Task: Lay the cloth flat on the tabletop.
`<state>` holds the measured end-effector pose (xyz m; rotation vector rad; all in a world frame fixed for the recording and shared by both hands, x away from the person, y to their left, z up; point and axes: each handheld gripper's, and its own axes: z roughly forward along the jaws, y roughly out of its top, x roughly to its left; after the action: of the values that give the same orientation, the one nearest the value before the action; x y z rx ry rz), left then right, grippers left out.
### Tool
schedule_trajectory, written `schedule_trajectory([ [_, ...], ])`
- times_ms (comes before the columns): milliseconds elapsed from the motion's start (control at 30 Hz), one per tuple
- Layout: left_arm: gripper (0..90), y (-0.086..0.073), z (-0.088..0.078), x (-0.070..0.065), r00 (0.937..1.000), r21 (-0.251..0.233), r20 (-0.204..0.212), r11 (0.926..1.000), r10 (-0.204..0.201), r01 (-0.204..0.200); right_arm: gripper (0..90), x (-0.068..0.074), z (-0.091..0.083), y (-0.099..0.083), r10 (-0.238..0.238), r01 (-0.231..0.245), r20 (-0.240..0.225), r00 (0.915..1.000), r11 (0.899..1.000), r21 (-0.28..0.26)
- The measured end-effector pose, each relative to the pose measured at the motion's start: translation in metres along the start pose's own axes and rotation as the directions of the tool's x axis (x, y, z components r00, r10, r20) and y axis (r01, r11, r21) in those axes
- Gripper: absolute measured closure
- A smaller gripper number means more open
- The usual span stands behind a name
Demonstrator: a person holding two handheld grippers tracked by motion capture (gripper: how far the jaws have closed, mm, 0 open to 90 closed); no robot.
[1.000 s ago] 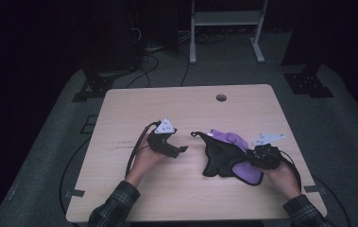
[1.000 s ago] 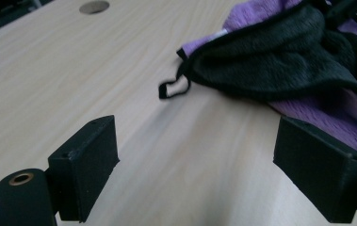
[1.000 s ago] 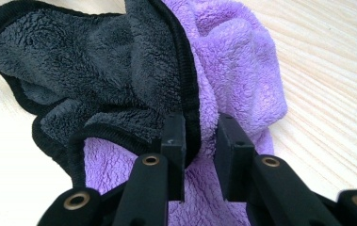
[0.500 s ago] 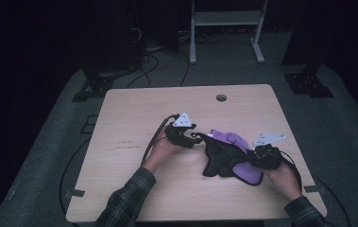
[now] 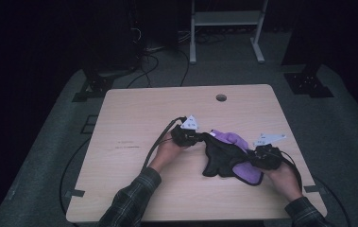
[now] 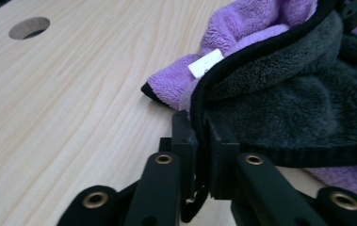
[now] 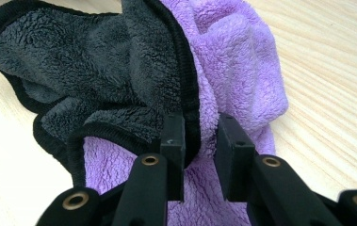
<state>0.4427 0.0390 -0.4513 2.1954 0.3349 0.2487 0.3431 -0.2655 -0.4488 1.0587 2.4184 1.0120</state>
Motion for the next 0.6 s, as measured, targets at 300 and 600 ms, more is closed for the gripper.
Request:
schedule_trajectory([
  [300, 85.5, -0.006, -0.023, 0.0, 0.9978, 0.001, 0.021, 0.998, -0.063, 0.063, 53.7, 0.0, -0.005, -0.001, 0.023, -0.023, -0.013, 0.9997, 0.999, -0.025],
  [600, 85.4, -0.021, -0.043, 0.002, 0.9966, 0.014, -0.006, 0.9965, -0.083, 0.083, 40.9, 0.004, -0.028, -0.017, -0.007, 0.004, -0.04, 0.9992, 0.997, -0.08],
])
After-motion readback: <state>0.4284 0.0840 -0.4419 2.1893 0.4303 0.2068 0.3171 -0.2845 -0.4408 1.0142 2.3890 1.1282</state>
